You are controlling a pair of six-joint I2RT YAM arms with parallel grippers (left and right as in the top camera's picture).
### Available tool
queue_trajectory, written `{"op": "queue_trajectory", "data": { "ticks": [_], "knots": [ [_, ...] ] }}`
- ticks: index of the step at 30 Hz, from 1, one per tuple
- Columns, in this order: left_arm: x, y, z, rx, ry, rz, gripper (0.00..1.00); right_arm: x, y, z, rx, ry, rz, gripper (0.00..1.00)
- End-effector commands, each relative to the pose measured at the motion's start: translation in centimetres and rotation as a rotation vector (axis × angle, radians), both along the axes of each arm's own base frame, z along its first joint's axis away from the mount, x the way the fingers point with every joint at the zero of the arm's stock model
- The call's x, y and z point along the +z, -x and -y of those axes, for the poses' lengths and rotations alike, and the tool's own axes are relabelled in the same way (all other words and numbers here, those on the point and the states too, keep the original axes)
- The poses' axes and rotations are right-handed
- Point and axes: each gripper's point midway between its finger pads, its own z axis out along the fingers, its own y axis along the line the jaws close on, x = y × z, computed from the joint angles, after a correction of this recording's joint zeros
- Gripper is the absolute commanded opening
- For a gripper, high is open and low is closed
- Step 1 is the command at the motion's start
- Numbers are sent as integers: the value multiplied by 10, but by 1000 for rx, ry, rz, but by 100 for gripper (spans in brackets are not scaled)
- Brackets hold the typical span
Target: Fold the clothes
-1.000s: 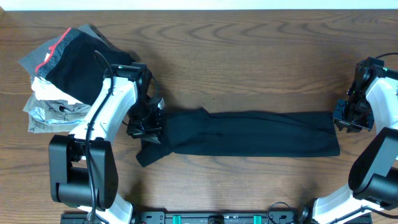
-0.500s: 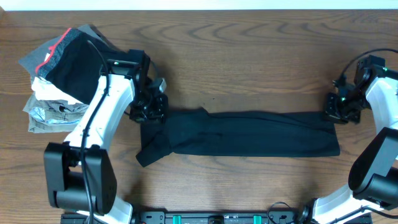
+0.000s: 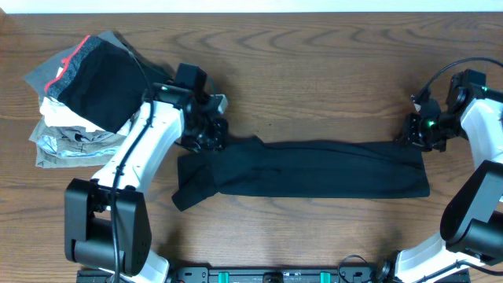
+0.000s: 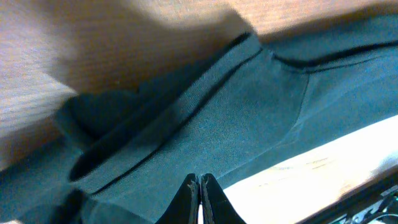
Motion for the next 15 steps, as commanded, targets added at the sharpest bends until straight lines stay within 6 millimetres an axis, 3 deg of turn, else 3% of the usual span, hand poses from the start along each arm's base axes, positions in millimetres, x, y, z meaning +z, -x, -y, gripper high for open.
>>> {"op": "queue_trajectory", "data": {
  "ticks": [1, 5, 11, 15],
  "knots": [
    [-17, 11, 0, 8, -4, -55, 6, -3, 6, -8, 23, -19, 2, 16],
    [-32, 17, -1, 8, -10, -78, 6, -13, 11, -8, 17, -9, -6, 18],
    [-57, 32, -5, 30, -31, -165, 6, -29, 21, 15, -69, 125, -78, 18],
    [-71, 45, -7, 43, -39, -232, 6, -32, 23, 15, -69, 129, -79, 19]
  ]
}}
